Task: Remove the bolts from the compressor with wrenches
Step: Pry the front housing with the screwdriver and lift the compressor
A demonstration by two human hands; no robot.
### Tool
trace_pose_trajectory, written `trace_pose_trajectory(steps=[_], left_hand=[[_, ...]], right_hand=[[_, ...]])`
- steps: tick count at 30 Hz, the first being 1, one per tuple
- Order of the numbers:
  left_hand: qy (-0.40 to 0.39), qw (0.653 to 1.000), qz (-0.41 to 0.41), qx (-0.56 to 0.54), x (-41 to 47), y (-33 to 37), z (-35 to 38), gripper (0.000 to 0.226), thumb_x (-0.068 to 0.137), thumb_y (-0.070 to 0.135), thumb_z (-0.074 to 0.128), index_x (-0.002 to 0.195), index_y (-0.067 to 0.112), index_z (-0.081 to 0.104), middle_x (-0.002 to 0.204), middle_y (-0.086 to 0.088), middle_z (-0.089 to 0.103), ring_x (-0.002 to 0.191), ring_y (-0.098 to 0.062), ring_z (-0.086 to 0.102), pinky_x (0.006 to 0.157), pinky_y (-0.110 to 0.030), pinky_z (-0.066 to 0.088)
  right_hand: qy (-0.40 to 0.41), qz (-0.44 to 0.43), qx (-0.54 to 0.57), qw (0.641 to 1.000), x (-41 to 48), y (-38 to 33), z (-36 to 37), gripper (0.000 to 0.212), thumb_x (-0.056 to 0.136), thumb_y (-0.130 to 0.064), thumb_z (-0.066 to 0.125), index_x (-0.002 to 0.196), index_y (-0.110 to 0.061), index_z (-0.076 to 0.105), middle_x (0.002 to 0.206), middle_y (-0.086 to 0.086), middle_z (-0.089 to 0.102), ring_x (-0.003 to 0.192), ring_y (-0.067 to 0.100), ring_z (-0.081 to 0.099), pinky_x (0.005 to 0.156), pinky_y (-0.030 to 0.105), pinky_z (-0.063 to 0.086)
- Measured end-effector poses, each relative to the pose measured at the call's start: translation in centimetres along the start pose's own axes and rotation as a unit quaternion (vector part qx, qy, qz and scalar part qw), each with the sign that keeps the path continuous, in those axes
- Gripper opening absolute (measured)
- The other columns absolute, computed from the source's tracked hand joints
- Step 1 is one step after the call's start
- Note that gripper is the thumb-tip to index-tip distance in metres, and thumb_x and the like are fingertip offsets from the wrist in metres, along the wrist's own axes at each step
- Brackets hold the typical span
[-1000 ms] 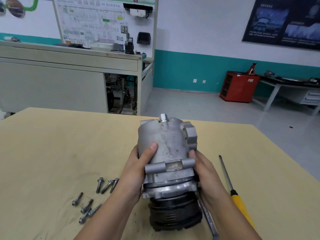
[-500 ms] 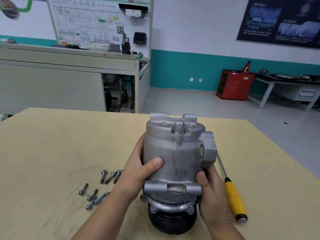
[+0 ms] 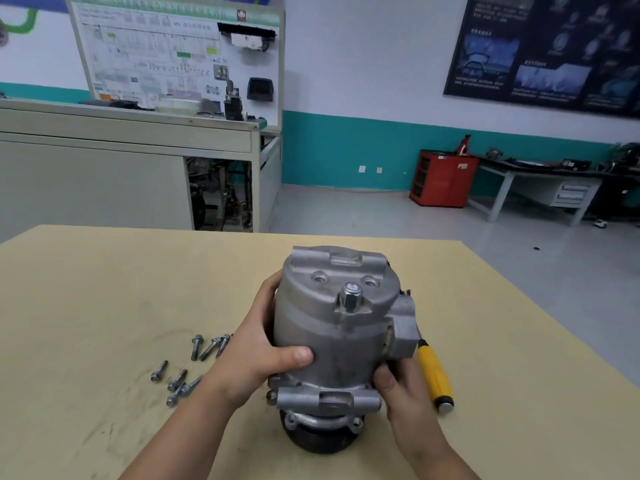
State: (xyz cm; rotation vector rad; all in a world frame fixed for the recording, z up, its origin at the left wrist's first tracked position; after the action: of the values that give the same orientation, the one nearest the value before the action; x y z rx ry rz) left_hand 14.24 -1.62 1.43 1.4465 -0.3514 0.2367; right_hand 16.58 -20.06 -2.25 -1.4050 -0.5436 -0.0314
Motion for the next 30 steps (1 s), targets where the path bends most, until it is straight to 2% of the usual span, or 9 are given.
trace_pose_trajectory(steps=[2,6,9,12,15,19,24,27,30], left_hand=[[-0.003,1.0,0.003,0.0,0.1,0.3,0.4,0.1,0.038,0.052,0.091,0.127,0.042,0.048,0.127,0.003,0.059,0.116,-0.02,0.059,0.08,-0.027,0.053],[-0.009,0.999,0.032,0.019,0.5,1.6,0.8,0.102,0.04,0.055,0.09,0.131,0.04,0.046,0.129,0.005,0.058,0.118,-0.018,0.057,0.085,-0.027,0.051],[-0.022,0.997,0.063,0.036,1.6,4.2,0.9,0.105,0.04,0.058,0.088,0.133,0.039,0.043,0.131,0.005,0.056,0.12,-0.018,0.056,0.085,-0.027,0.051],[-0.022,0.995,0.095,0.027,3.2,7.0,1.0,0.111,0.04,0.056,0.089,0.136,0.032,0.04,0.13,-0.001,0.057,0.117,-0.022,0.058,0.082,-0.03,0.053],[-0.009,0.993,0.114,0.012,4.8,9.1,1.1,0.112,0.044,0.054,0.088,0.138,0.023,0.037,0.128,-0.005,0.059,0.115,-0.023,0.059,0.081,-0.03,0.053],[0.035,0.993,0.108,0.013,6.1,9.9,0.9,0.109,0.046,0.057,0.086,0.137,0.02,0.039,0.117,0.002,0.065,0.107,-0.016,0.064,0.078,-0.024,0.053],[0.094,0.995,0.022,-0.029,7.8,9.0,0.6,0.07,0.064,0.05,0.074,0.123,0.019,0.055,0.111,-0.001,0.07,0.1,-0.018,0.068,0.076,-0.028,0.054],[0.1,0.99,-0.097,-0.018,9.2,8.9,0.7,0.083,0.063,0.067,0.069,0.124,0.012,0.056,0.103,-0.002,0.073,0.087,-0.015,0.071,0.064,-0.025,0.053],[0.103,0.978,-0.176,0.035,10.4,8.7,-0.1,0.083,0.073,0.072,0.051,0.135,0.017,0.047,0.107,-0.003,0.067,0.079,-0.019,0.065,0.056,-0.025,0.048]], right_hand=[[-0.006,0.013,0.018,1.0,0.1,-0.5,-0.4,0.092,0.064,-0.067,0.071,0.128,-0.007,0.046,0.112,-0.012,0.068,0.095,0.001,0.065,0.072,0.013,0.05],[0.002,0.002,0.051,0.999,0.7,-1.2,-1.0,0.1,0.053,-0.062,0.081,0.125,-0.001,0.049,0.115,0.0,0.069,0.109,0.018,0.063,0.085,0.031,0.053],[0.011,-0.036,0.057,0.998,1.8,-3.3,-0.9,0.102,0.054,-0.06,0.082,0.125,0.005,0.048,0.114,0.008,0.068,0.108,0.024,0.063,0.082,0.033,0.053],[0.012,-0.086,0.035,0.996,3.8,-6.8,-0.7,0.093,0.058,-0.061,0.078,0.122,0.001,0.052,0.113,0.006,0.068,0.107,0.026,0.062,0.081,0.033,0.054],[-0.009,-0.12,0.023,0.992,6.0,-9.9,-0.6,0.069,0.062,-0.062,0.075,0.112,-0.016,0.06,0.103,-0.005,0.071,0.098,0.014,0.066,0.072,0.026,0.055],[-0.044,-0.135,0.024,0.99,8.2,-11.7,-0.5,0.047,0.064,-0.06,0.074,0.101,-0.033,0.069,0.1,-0.01,0.071,0.096,0.01,0.066,0.074,0.023,0.054],[-0.028,-0.092,0.056,0.994,10.8,-11.9,0.2,0.036,0.073,-0.049,0.068,0.102,-0.029,0.068,0.1,-0.01,0.071,0.096,0.008,0.066,0.071,0.021,0.053],[0.023,-0.035,0.031,0.999,12.5,-11.9,0.3,0.021,0.082,-0.043,0.058,0.087,-0.028,0.073,0.081,-0.013,0.072,0.072,0.001,0.066,0.055,0.018,0.049],[0.046,0.043,-0.028,0.998,13.7,-11.0,0.1,0.036,0.091,-0.051,0.046,0.085,-0.025,0.07,0.071,-0.004,0.068,0.065,0.011,0.062,0.056,0.026,0.046]])
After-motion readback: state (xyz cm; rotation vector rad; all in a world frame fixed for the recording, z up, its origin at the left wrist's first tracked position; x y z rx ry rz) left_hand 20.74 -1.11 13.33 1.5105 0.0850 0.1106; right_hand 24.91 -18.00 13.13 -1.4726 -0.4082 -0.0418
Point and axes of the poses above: each hand's wrist, its own x-axis towards the middle knuckle, its own z-axis out of the palm, y = z × x, the point moved 4 cm from there along x, towards the middle knuckle
